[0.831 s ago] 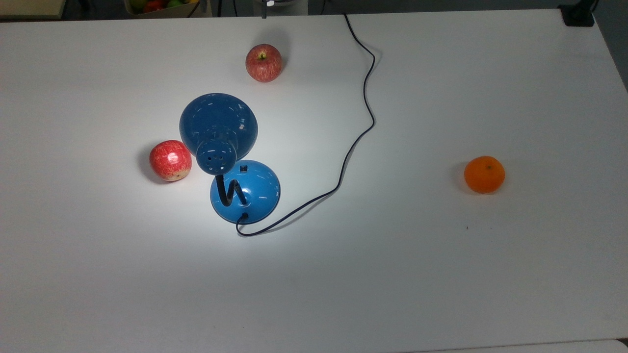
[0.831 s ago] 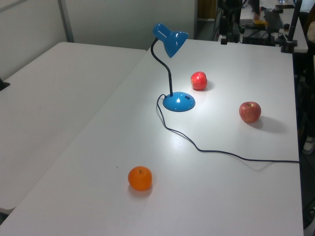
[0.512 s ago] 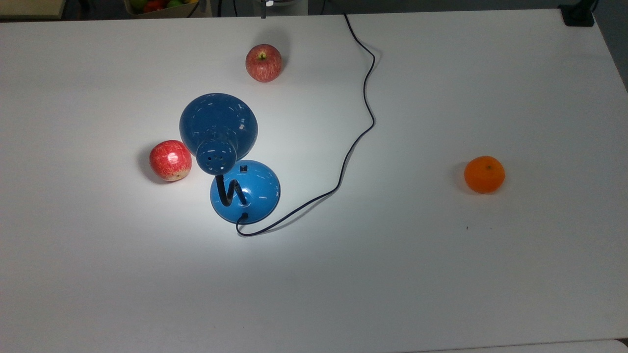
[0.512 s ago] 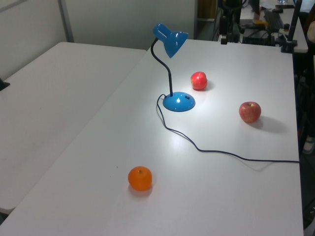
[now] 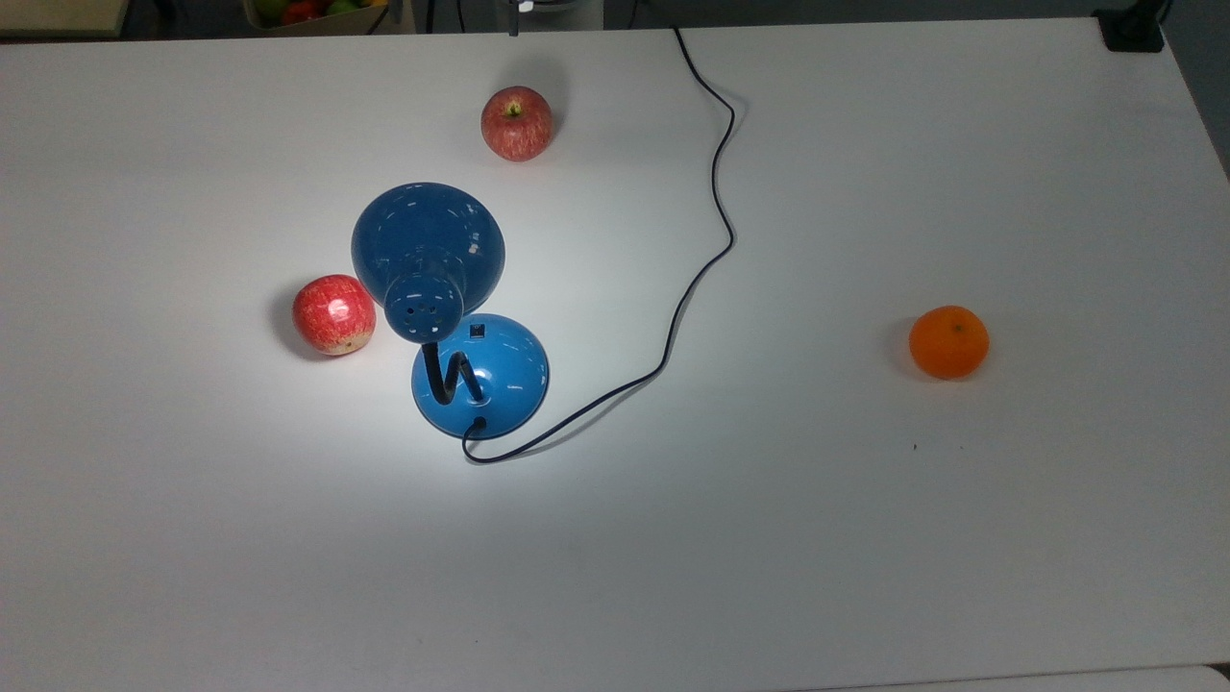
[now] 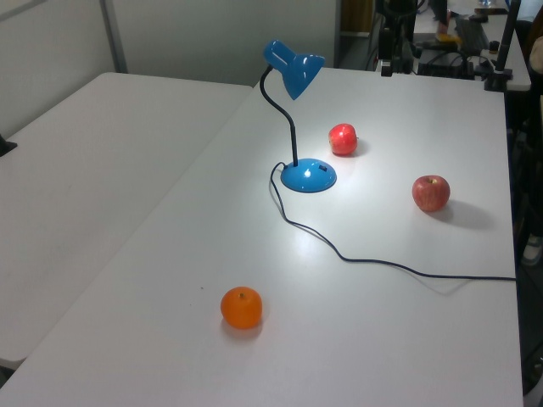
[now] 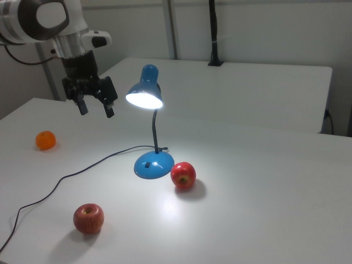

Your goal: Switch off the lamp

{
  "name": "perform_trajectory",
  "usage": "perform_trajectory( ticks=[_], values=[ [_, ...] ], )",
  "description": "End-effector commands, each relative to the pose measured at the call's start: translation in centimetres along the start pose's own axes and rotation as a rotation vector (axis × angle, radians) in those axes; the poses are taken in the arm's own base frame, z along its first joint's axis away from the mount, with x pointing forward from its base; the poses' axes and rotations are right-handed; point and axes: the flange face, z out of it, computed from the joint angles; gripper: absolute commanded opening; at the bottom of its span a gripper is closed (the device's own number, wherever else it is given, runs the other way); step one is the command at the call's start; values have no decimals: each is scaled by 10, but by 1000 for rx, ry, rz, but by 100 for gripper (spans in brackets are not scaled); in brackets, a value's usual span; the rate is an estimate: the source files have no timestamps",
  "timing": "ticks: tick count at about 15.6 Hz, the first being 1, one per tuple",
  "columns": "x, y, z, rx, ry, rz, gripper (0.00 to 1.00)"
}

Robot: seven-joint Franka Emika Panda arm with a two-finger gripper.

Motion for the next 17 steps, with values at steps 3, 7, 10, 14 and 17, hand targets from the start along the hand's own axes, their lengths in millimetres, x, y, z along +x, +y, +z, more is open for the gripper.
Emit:
perform_trajectory(
  ticks=[3,7,10,14,17],
  values=[
    [-7,5,-5,-1,-20,0,22],
    [-7,5,-4,-1,-20,-1,0],
    [-7,5,-4,1,-17,1,0],
    [-6,5,-4,2,-11,-1,0],
    [-2,4,5,2,8,-1,0]
  ],
)
